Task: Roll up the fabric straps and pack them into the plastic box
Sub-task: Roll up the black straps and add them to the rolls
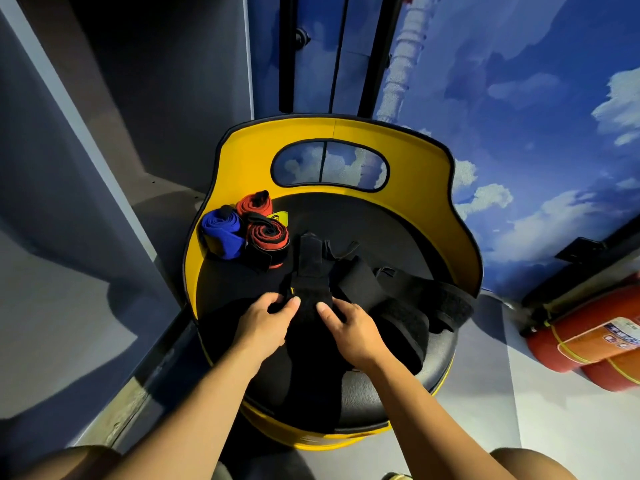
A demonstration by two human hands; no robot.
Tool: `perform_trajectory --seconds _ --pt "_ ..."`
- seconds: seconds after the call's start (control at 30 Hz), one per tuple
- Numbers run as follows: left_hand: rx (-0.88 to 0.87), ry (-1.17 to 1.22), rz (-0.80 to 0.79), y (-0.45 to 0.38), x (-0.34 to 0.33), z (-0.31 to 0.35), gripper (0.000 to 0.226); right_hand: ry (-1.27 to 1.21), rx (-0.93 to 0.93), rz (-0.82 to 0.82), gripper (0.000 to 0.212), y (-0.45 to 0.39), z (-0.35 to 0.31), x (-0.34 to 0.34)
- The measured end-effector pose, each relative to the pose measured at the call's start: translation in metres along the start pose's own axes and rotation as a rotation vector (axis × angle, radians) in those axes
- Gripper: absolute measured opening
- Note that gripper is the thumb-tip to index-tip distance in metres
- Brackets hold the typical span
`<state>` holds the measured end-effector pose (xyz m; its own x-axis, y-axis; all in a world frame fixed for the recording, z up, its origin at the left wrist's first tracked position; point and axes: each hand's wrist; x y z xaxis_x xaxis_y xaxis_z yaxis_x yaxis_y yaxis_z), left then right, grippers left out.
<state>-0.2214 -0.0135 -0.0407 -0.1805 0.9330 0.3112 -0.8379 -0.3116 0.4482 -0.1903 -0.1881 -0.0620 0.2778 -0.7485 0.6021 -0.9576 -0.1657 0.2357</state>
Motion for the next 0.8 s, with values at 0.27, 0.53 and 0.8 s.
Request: perform_trajectory --seconds 0.27,0.53,0.8 --pt "0.177 0.5 -0.137 0.004 0.006 0.015 0.031 -0.298 -0.082 -0.022 0.073 0.006 -0.008 -0.001" --pt "0.067 0.578 -0.23 0.02 0.016 0.032 0.038 -0.759 -0.093 -0.124 0.027 0.025 -0.035 0.037" --pt "-0.136 0.605 -0.237 0.034 0.017 0.07 0.047 -0.832 0.033 -0.141 0.033 0.036 -0.057 0.08"
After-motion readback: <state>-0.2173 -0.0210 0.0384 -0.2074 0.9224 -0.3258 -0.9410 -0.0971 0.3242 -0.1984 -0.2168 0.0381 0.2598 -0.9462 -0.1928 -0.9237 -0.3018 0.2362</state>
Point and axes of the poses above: each hand's wrist, its own y-axis away from the middle knuckle, its own x-axis out of the back of the hand, z = x × y, and after that the axes turned 2 degrees about -x, right-handed
